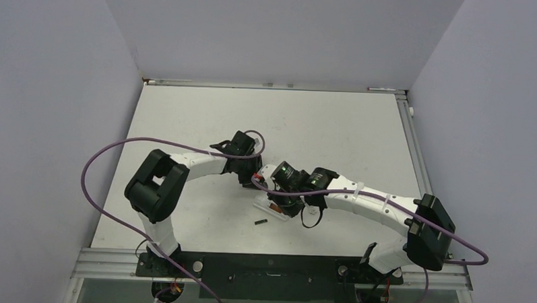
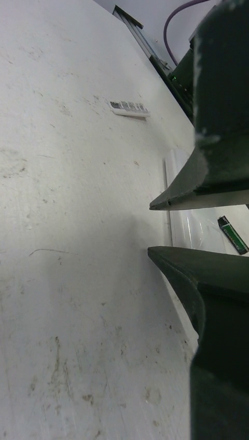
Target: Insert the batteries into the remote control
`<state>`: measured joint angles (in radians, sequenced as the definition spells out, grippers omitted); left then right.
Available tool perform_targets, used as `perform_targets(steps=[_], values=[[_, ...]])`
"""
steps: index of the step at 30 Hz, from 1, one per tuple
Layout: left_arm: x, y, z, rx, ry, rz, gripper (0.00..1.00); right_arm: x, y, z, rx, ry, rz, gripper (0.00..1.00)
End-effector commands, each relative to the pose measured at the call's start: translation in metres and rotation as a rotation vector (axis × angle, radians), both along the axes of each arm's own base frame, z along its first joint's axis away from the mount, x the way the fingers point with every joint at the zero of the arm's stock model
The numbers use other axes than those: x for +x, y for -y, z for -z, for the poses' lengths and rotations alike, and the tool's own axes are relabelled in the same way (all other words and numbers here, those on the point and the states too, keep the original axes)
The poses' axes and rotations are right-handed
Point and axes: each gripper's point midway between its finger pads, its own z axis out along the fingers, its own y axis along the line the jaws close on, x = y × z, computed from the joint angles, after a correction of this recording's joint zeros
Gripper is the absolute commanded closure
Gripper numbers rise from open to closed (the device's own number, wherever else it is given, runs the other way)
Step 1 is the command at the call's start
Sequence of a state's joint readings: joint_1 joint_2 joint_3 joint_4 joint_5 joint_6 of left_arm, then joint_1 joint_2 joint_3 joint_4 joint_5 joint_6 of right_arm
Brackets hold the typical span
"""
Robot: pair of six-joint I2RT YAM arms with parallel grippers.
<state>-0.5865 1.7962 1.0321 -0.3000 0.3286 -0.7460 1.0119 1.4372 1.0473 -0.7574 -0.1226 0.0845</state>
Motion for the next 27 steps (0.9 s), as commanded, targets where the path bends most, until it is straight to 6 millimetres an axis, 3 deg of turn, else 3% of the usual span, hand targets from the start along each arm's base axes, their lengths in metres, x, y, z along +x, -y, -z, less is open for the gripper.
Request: perform_targets(steps=[1,9,15,22,27], values=[[-0.007,0.008,-0.001,-0.032,0.011,0.052,0.73,0.003,-0.006,-0.015,0.057,0.043,0.016,0.91],[-0.049,-0.020,0.023,0.009,-0.059,0.046,0.76,0.005,-0.002,-0.009,0.015,0.043,0.005,0.91],[-0.059,-0.033,0.025,0.042,-0.052,0.035,0.74,0.011,0.000,-0.002,-0.037,0.065,-0.034,0.91],[-0.042,-0.034,0.004,0.058,0.013,0.003,0.45,0.029,-0.001,-0.009,-0.081,0.153,-0.142,0.92],[-0.037,-0.045,-0.013,0.098,0.057,-0.039,0.35,0.040,0.002,-0.010,-0.116,0.199,-0.235,0.92]])
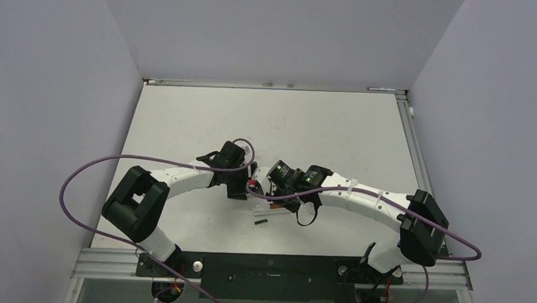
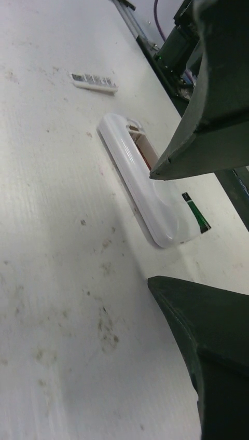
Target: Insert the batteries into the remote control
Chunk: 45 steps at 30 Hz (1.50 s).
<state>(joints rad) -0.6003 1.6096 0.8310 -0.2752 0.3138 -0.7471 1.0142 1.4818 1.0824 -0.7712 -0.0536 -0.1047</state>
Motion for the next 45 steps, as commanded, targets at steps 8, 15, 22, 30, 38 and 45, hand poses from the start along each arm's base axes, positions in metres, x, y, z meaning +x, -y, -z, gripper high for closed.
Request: perform_targets(steps=[8,15,22,30,38,45], values=[[-0.022,-0.029,-0.013,0.073,-0.022,-0.058,0.33,0.033,-0.002,-0.012,-0.068,0.147,-0.239,0.92],[-0.038,-0.017,-0.015,-0.019,-0.081,-0.048,0.30,0.040,-0.004,-0.009,-0.070,0.153,-0.273,0.92],[-0.034,-0.003,-0.009,-0.068,-0.104,-0.044,0.30,0.045,-0.003,-0.006,-0.105,0.161,-0.308,0.92],[-0.022,0.006,0.001,-0.068,-0.102,-0.055,0.31,0.044,-0.002,-0.005,-0.114,0.160,-0.320,0.91],[-0.011,0.019,-0.001,-0.080,-0.103,-0.044,0.32,0.036,-0.001,-0.002,-0.102,0.137,-0.361,0.92],[-0.005,0.022,0.001,-0.074,-0.101,-0.048,0.33,0.025,-0.004,0.006,-0.109,0.097,-0.419,0.92]])
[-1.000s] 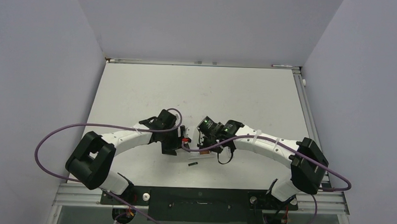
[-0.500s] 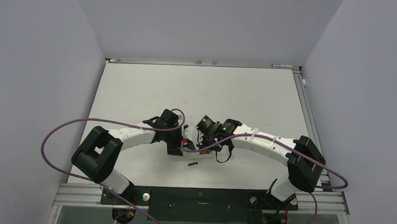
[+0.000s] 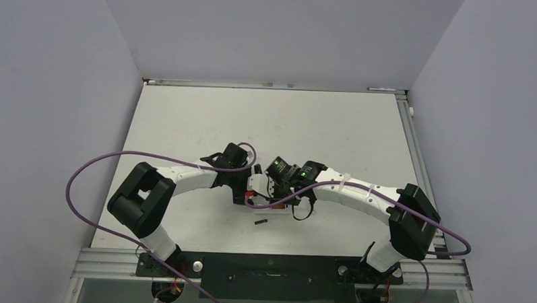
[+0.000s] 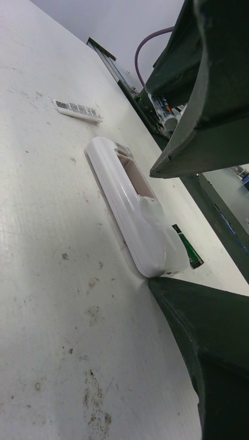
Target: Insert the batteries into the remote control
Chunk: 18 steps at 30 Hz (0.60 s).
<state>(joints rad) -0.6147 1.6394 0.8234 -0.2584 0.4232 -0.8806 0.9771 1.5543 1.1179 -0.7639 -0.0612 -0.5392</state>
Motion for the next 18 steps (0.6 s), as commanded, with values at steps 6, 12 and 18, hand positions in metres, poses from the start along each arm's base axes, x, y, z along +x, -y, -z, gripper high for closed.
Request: perform_targets(steps=[6,12,18], values=[[0.016,0.004,0.000,0.023,0.049,-0.003,0.34,-0.013,-0.007,0.005,-0.008,-0.052,-0.067,0.92],[0.013,-0.009,-0.003,0.077,0.072,-0.011,0.31,-0.020,-0.009,0.013,-0.004,-0.091,-0.072,0.91],[0.013,-0.027,-0.008,0.147,0.111,-0.029,0.25,-0.021,-0.012,0.017,-0.003,-0.112,-0.055,0.91]])
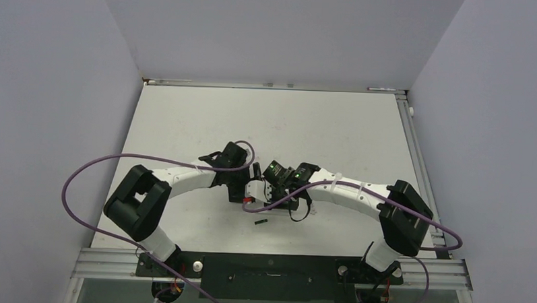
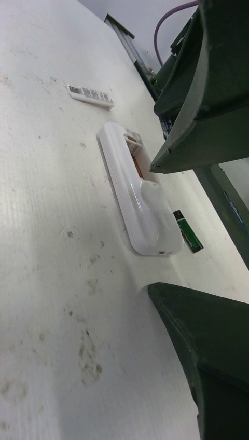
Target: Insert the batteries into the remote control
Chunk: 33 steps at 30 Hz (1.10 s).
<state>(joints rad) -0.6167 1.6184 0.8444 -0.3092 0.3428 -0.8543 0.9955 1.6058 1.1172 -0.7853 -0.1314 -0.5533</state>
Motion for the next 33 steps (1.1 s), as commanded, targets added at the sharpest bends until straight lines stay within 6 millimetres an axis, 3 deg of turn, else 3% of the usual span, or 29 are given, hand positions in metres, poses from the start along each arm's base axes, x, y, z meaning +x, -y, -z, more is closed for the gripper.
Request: perform_targets(steps=[1,12,25,33], values=[[0.006,-0.020,-0.007,0.090,0.068,-0.020,0.25,-0.003,-0.007,0.001,0.021,-0.025,0.005,0.92],[0.004,-0.046,-0.016,0.143,0.112,-0.066,0.21,0.001,-0.008,0.009,0.007,-0.026,0.022,0.91],[0.002,-0.072,-0.014,0.161,0.109,-0.109,0.19,0.009,-0.010,0.014,-0.012,-0.009,0.044,0.91],[0.002,-0.079,-0.012,0.158,0.104,-0.119,0.19,0.015,-0.007,0.016,-0.023,-0.002,0.067,0.91]])
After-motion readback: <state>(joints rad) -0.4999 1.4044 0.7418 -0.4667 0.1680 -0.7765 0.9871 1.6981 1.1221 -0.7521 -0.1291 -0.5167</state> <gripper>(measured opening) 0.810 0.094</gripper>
